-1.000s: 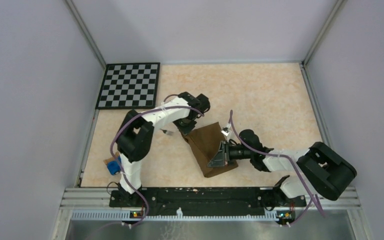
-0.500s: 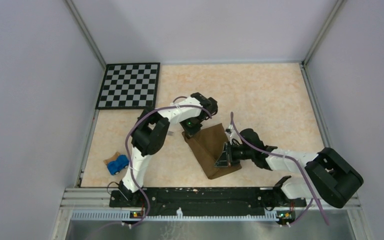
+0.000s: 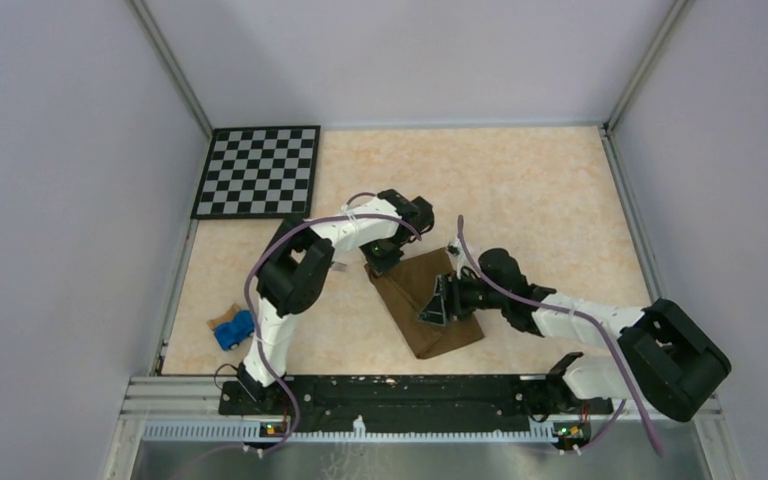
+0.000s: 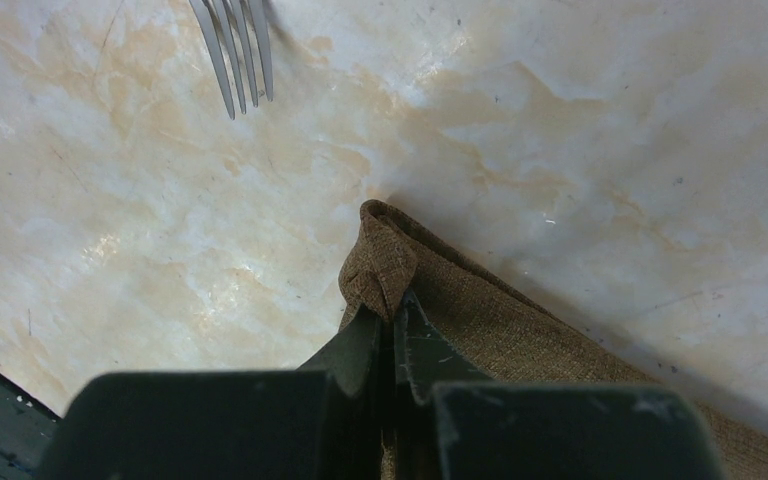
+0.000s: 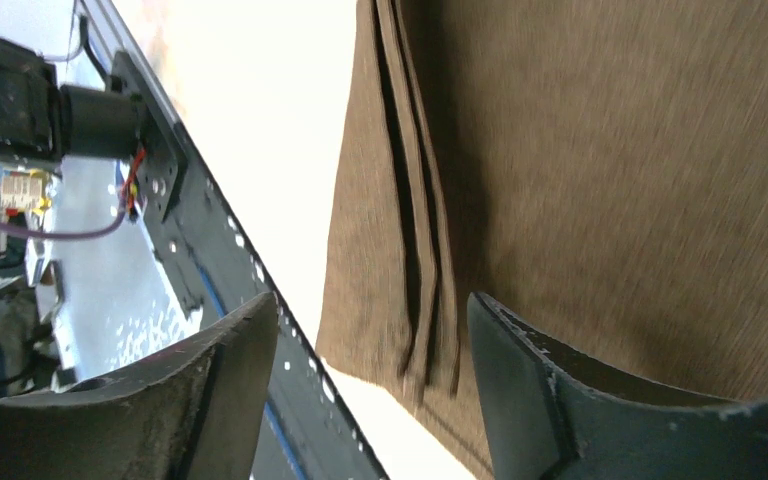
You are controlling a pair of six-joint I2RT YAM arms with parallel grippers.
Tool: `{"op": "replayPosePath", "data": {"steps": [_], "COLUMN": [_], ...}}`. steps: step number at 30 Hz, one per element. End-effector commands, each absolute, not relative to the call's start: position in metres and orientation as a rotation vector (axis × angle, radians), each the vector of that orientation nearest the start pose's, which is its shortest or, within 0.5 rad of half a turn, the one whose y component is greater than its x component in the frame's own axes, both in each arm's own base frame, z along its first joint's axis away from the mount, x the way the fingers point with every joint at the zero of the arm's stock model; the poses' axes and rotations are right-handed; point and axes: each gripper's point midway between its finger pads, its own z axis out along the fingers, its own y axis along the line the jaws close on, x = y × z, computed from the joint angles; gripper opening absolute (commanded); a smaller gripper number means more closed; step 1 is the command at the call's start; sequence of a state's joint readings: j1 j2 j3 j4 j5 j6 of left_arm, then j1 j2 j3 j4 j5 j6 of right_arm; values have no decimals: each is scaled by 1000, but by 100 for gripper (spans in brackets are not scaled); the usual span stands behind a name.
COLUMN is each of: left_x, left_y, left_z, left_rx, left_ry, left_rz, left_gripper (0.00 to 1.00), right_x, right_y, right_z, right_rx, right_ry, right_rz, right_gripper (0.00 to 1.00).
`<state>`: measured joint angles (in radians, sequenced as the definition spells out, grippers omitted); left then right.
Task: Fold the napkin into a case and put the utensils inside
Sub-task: Fold the lower triangle-folded napkin at the center of the board.
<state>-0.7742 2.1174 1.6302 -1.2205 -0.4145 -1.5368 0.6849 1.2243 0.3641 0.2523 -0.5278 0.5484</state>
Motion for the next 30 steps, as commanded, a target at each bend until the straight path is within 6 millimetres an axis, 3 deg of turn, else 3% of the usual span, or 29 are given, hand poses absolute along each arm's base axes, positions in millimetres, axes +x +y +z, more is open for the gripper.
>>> {"op": "replayPosePath", "data": {"steps": [1, 5, 8, 13, 18, 21, 24, 25, 28, 30], "left_x": [289, 288, 287, 285, 286, 284, 285, 285, 286, 286], "left_y": [-242, -245, -246, -244, -252, -251, -253, -254, -258, -260], "left_z": [49, 54, 56, 59, 61, 63, 69, 73, 86, 93], "left_rx": [-977, -964, -949, -929, -908, -906, -885, -864, -801, -770], "left_ry": [2605, 2619, 2632, 2645, 2668, 2670, 2672, 2676, 2692, 2693], "left_rz": [284, 256, 236, 236, 164, 161, 120, 93, 1, -80], "left_gripper": [0, 0, 0, 0, 0, 0, 0, 0, 15, 40], "right_x": [205, 223, 230, 234, 234, 239, 242, 241, 230, 222], "right_y": [296, 313, 331, 341, 352, 351, 345, 341, 336, 335], "right_z": [103, 100, 96, 83, 69, 67, 68, 69, 78, 83], "right_rx": [-550, -584, -623, -664, -684, -620, -524, -482, -385, -328], "right_ry": [2069, 2021, 1997, 1986, 2013, 2027, 2055, 2064, 2074, 2082], "right_rz": [1203, 1184, 1162, 1104, 1047, 1023, 1012, 1017, 1097, 1158], "right_gripper": [71, 72, 70, 66, 54, 37, 0, 0, 0, 0]}}
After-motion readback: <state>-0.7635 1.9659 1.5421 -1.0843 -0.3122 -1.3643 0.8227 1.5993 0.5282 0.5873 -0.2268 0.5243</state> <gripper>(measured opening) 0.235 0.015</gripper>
